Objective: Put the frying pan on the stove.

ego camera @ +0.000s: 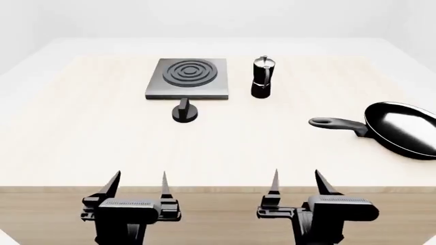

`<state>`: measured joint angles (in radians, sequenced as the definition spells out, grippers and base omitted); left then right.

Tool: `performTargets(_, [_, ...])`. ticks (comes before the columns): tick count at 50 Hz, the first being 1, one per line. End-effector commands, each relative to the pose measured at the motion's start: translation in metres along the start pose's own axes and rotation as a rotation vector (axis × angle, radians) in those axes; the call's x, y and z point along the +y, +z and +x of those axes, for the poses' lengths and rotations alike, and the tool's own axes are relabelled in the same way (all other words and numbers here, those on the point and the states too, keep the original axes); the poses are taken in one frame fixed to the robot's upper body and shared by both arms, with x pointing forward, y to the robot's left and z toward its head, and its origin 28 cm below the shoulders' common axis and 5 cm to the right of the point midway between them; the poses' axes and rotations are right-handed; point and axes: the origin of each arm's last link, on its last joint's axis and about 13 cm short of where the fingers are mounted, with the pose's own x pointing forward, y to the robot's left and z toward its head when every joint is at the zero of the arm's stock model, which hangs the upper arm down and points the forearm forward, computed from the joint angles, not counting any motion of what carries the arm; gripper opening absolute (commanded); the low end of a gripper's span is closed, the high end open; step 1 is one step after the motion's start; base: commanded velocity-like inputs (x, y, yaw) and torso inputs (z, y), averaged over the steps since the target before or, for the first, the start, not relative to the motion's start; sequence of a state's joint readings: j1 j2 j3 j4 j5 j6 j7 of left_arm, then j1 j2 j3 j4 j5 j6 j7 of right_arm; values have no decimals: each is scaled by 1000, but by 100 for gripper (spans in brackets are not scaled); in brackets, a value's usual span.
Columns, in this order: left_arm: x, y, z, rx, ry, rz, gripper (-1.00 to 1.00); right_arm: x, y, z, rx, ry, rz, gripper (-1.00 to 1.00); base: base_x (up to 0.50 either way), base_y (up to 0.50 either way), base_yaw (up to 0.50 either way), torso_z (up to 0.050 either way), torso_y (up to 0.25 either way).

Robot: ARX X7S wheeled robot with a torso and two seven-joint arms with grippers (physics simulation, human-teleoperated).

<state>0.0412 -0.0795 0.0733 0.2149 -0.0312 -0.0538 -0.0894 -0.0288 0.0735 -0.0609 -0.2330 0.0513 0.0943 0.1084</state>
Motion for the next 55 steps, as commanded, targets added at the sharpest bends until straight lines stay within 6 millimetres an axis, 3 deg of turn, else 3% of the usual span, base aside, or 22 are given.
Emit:
performTargets(1, [0, 37, -5, -113, -8, 31, 100, 0, 43, -6, -124, -3, -4, 100, 0, 0, 0, 0, 0])
performTargets(19, [-1, 101, -26, -293, -30, 4, 100, -1, 105, -24, -304, -20, -48, 100, 0, 0, 0, 0, 0])
performTargets(25, [1, 110, -30, -320, -24, 0, 100, -2, 110, -26, -326, -28, -62, 100, 0, 0, 0, 0, 0])
performTargets(41, [1, 112, -31, -330, -23, 0, 100, -3, 111, -25, -310, -56, -72, 100, 11, 0, 0, 0, 0])
performTargets(55, [1, 112, -31, -328, -25, 2, 100, -3, 110, -25, -314, -56, -73, 100, 473, 0, 0, 0, 0])
